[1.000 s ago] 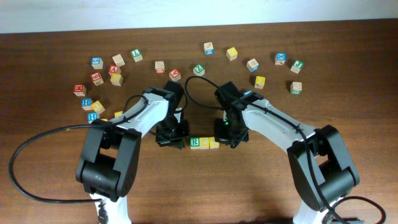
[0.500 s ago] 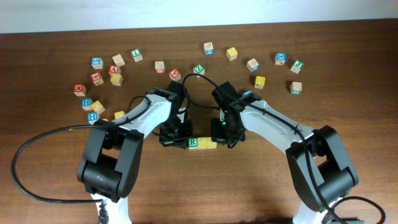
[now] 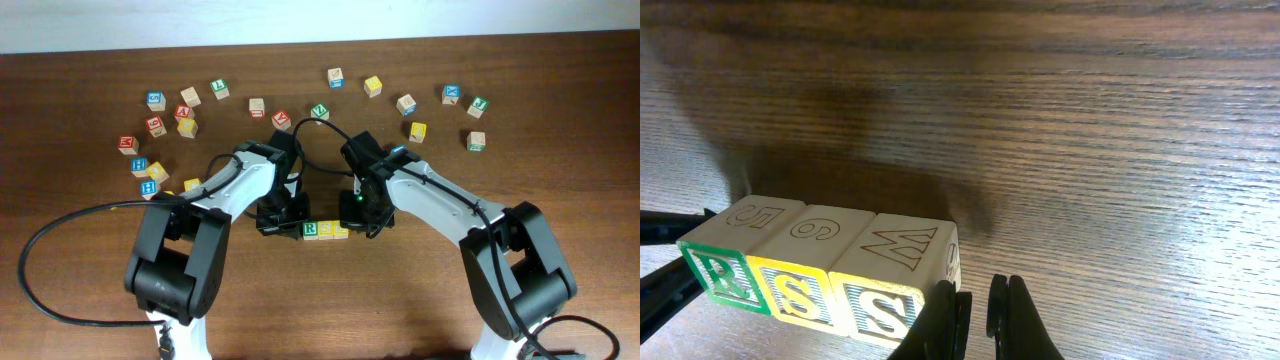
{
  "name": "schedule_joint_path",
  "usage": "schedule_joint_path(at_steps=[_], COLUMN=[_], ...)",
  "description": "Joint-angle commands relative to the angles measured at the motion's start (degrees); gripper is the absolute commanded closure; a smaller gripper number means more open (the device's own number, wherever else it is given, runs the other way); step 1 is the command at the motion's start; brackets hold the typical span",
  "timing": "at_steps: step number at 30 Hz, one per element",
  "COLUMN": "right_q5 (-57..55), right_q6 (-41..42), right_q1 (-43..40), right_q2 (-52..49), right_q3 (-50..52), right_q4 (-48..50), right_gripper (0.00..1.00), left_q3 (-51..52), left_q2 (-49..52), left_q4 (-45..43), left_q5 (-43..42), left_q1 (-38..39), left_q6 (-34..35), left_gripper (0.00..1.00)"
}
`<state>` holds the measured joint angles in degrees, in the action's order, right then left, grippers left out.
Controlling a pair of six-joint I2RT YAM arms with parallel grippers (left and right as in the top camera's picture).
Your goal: Spell out RSS
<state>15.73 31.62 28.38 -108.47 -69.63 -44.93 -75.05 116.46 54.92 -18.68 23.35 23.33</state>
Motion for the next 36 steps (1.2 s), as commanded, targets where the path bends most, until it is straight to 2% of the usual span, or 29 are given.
schedule_joint_path(at_steps=[1,3,11,13,17,18,19,20,21,22,23,24,25,28,30,31,33,36], right_q5=[1.57,0.98,0.68,-1.64,-5.84,-6.80,-8.52,-9.40,-9.38,-9.42,-9.42,-9.92,-10.67,-10.64,-10.60,-10.64,-10.62,-10.62], right_q6=[0.37,0.39,-1.38,-2.73,-5.49,-6.34,-6.32,-6.32,-6.29,-6.29,-6.29,-6.29,-6.25,-5.20,-1.88,-1.53,-1.55,-1.55], right_q1=[0.37,-0.37,-5.70,-5.92,-8.39,-8.63,-8.63,-8.63,-8.61,-8.52,-8.52,-8.50,-8.48,-8.48,-8.48,-8.50,-8.48,-8.48], right_q2=[-0.83,-0.81,0.22,2.71,8.70,11.45,14.08,17.46,23.45,27.21,33.05,37.05,42.66,53.27,57.86,60.89,62.75,62.73], right_q3=[-0.59,-0.59,-0.81,-1.22,-7.23,-8.90,-9.70,-9.88,-9.88,-9.86,-9.77,-9.77,-9.49,-4.63,-1.84,-1.25,-1.25,-1.25], right_q4=[0.39,0.22,-3.32,-4.74,-14.27,-17.09,-19.17,-20.83,-23.74,-25.83,-28.70,-30.49,-32.94,-33.79,-33.86,-33.79,-34.12,-35.95], right_gripper=[0.96,0.90,0.87,0.83,0.79,0.72,0.72,0.63,0.50,0.41,0.33,0.31,0.18,0.08,0.07,0.02,0.02,0.02], left_q3=[1.07,1.05,-0.24,-3.28,-10.69,-13.35,-15.23,-17.25,-18.40,-18.49,-18.49,-18.49,-18.49,-16.98,-15.17,-12.02,-8.50,-8.22], left_q2=[0.85,0.85,0.83,0.83,0.72,0.24,-0.66,-2.49,-5.57,-9.03,-14.16,-17.27,-22.62,-33.03,-37.38,-42.66,-47.12,-47.91], left_q4=[-0.68,-0.61,0.44,4.87,13.27,16.28,18.40,20.70,22.21,22.95,24.65,25.79,28.48,32.65,32.59,31.91,31.10,31.10], left_q5=[0.50,1.95,4.20,10.34,10.60,10.60,10.54,10.56,10.51,10.38,10.67,11.19,11.50,11.45,11.50,11.67,11.69,11.65], left_q1=[0.94,0.46,-0.28,-1.66,-10.16,-12.57,-14.10,-15.47,-16.35,-16.81,-17.05,-17.03,-17.03,-16.98,-16.98,-16.98,-16.98,-16.98], left_q6=[-0.79,-0.72,-0.74,-0.74,-0.79,-1.66,-3.34,-4.66,-5.01,-5.03,-5.05,-5.05,-5.03,-4.96,-4.17,-3.23,-3.28,-3.26], left_gripper=[1.00,1.00,1.00,1.00,1.00,0.96,0.89,0.84,0.78,0.58,0.22,0.01,0.01,0.01,0.01,0.01,0.01,0.01])
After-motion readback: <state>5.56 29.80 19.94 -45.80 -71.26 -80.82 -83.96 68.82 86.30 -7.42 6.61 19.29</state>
